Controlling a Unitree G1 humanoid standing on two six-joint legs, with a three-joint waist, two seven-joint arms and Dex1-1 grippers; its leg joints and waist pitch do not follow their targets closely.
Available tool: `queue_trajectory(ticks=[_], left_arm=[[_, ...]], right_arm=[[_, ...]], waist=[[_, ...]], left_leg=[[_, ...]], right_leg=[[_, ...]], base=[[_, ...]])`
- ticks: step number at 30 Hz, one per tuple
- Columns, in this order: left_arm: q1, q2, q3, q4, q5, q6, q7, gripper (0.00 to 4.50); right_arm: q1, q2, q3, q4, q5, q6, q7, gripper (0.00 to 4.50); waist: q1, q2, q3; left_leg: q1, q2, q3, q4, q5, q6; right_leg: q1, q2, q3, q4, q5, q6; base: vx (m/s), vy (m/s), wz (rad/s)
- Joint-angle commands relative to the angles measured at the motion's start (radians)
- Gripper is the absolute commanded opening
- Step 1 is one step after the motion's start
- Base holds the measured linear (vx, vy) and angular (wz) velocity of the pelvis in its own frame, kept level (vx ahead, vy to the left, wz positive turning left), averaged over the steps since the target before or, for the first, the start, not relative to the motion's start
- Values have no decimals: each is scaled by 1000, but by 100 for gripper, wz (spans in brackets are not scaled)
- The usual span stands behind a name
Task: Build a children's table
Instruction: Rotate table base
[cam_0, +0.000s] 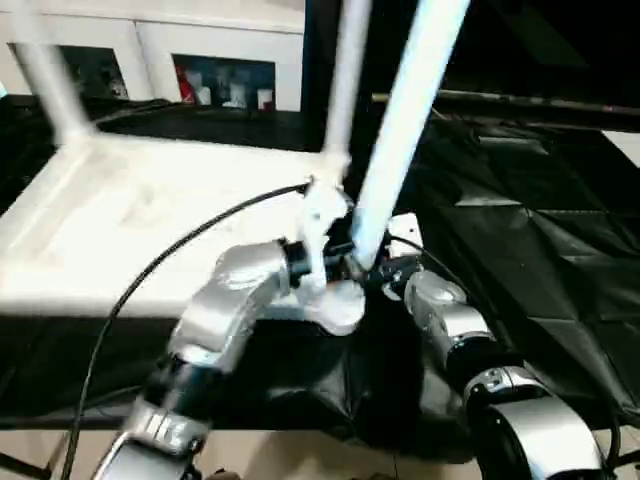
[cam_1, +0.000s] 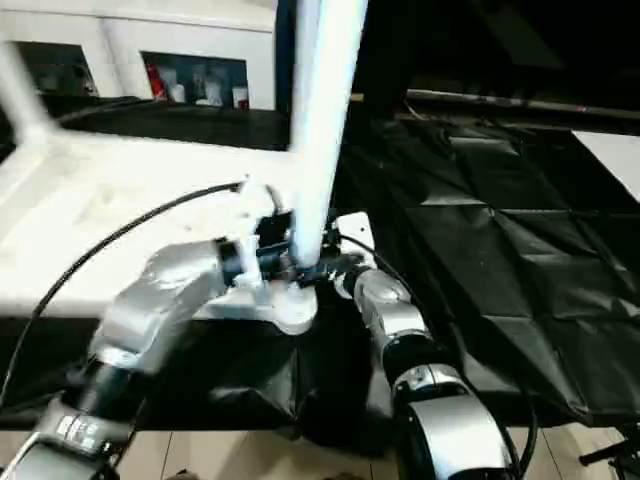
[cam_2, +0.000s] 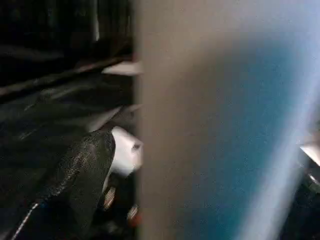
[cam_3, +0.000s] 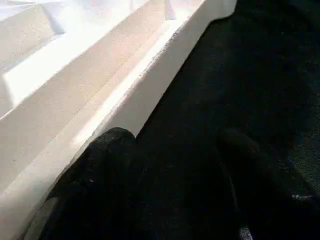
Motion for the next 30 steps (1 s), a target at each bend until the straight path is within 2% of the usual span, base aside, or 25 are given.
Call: queue_trajectory(ticks=[1, 4, 6, 8, 9, 10, 11, 12, 14, 16, 17, 19, 20, 22, 27, 30], left_arm=[[2, 19, -10, 1, 21, -14, -6, 447], [19, 52, -8, 4, 23, -34, -50, 447], [20, 56, -9, 7, 23, -41, -58, 447], [32, 125, -25, 25, 21, -64, -156, 447], [32, 125, -25, 25, 21, -64, -156, 447], [34, 157, -32, 31, 18, -62, -199, 447], [33, 175, -35, 38, 22, -65, -216, 421], [25, 207, -42, 63, 42, -90, -240, 421], [16, 237, -49, 93, 59, -112, -270, 414], [7, 255, -57, 123, 78, -143, -289, 379], [2, 262, -62, 141, 86, -160, -299, 376], [-17, 280, -79, 193, 113, -197, -320, 374], [-25, 288, -88, 213, 127, -208, -328, 351], [-45, 303, -110, 266, 160, -244, -344, 331], [-62, 309, -123, 307, 171, -242, -375, 291], [-69, 311, -123, 327, 170, -244, -399, 272]], right_arm=[[-15, -11, -4, -9, 9, -4, 31, 325], [7, -44, -8, -42, 19, 8, 98, 325], [11, -49, -6, -47, 19, 9, 111, 325], [65, -108, 46, -139, 7, 32, 257, 325], [65, -108, 46, -139, 7, 32, 257, 325], [89, -135, 70, -181, 1, 41, 314, 325], [105, -155, 86, -207, -5, 45, 346, 325], [135, -196, 110, -258, -16, 55, 402, 325], [161, -236, 125, -301, -25, 60, 444, 325], [176, -262, 130, -327, -29, 66, 466, 325], [182, -274, 130, -337, -31, 67, 475, 325], [202, -305, 135, -378, -27, 85, 511, 325], [211, -316, 140, -395, -26, 92, 527, 325], [236, -345, 157, -455, -21, 118, 570, 325], [271, -378, 183, -546, -7, 165, 628, 325], [287, -389, 191, -582, -1, 184, 661, 325]], waist=[[11, 10, -77], [15, 11, -76], [19, 11, -77], [23, 9, -76], [27, 9, -73], [26, 9, -74], [27, 9, -73], [27, 8, -72], [28, 9, -72], [30, 9, -71], [28, 7, -70], [31, 10, -69], [32, 8, -70], [33, 8, -71], [38, 7, -73], [41, 6, -71]], left_leg=[[-4, 12, 3, -61, -159, 22], [-1, 13, 6, -59, -146, 37], [-2, 13, 5, -59, -145, 41], [1, 14, 7, -60, -157, 46], [0, 12, 6, -60, -158, 48], [-1, 13, 5, -61, -156, 47], [-1, 12, 5, -61, -158, 47], [0, 12, 5, -62, -171, 42], [2, 12, 4, -63, -181, 36], [1, 12, 2, -64, -192, 29], [1, 12, 4, -64, -195, 28], [1, 11, 3, -64, -201, 25], [2, 11, 3, -64, -200, 28], [1, 11, 3, -63, -190, 33], [1, 14, 3, -61, -174, 37], [1, 15, 4, -62, -194, 33]], right_leg=[[66, -56, 43, -65, -122, -205], [64, -53, 43, -58, -62, -236], [65, -54, 43, -57, -58, -239], [64, -53, 44, -61, -78, -233], [65, -52, 43, -63, -83, -228], [65, -53, 43, -61, -87, -223], [65, -52, 43, -63, -94, -218], [65, -52, 43, -66, -119, -214], [63, -52, 44, -69, -142, -204], [63, -55, 43, -72, -174, -199], [62, -54, 44, -73, -180, -198], [61, -54, 45, -76, -194, -189], [63, -52, 44, -76, -191, -184], [63, -53, 44, -74, -174, -188], [64, -55, 43, -68, -138, -207], [61, -57, 43, -73, -180, -203]], base=[[0, 0, 0], [0, 0, 0], [0, 0, 0], [0, 0, 0], [0, 0, 0], [0, 0, 0], [0, 0, 0], [0, 0, 0], [0, 0, 0], [0, 0, 0], [0, 0, 0], [0, 0, 0], [0, 0, 0], [0, 0, 0], [0, 0, 0], [0, 0, 0]])
